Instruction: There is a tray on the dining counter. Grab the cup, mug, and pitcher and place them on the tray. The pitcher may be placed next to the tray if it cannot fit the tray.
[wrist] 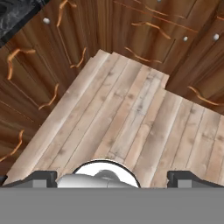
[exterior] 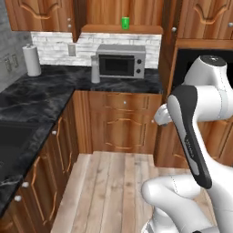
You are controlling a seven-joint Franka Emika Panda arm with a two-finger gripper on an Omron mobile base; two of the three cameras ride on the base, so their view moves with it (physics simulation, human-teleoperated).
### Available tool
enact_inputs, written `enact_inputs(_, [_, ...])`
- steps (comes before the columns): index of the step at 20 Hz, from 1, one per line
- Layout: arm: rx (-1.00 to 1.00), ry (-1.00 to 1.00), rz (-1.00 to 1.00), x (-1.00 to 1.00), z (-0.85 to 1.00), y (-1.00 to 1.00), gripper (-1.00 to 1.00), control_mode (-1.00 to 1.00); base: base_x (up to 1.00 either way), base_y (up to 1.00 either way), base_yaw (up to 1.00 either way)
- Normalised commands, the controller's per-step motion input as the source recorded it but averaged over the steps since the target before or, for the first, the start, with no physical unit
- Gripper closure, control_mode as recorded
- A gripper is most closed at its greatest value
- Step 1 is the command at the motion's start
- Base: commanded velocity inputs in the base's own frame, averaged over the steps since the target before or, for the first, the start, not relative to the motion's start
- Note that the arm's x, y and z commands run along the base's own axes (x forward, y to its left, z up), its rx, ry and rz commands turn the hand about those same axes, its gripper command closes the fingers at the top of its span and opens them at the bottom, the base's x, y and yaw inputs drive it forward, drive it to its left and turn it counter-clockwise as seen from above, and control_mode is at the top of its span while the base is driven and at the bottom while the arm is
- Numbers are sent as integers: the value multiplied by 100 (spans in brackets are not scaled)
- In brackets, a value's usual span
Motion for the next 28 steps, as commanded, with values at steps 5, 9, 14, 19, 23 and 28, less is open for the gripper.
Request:
enact_inputs(5, [0,0,0,0,0,0,-100,100,87,60,-39])
enact_inputs(9, [0,0,0,0,0,0,-100,100,77,61,-43])
enact_inputs(14, [0,0,0,0,0,0,-100,100,77,39,-37])
enact_inputs(19, [0,0,0,0,0,0,-100,100,96,10,-9])
enact_inputs(23, [0,0,0,0,0,0,-100,100,93,0,0])
enact_inputs(28, [0,0,0,0,0,0,-100,100,74,16,0])
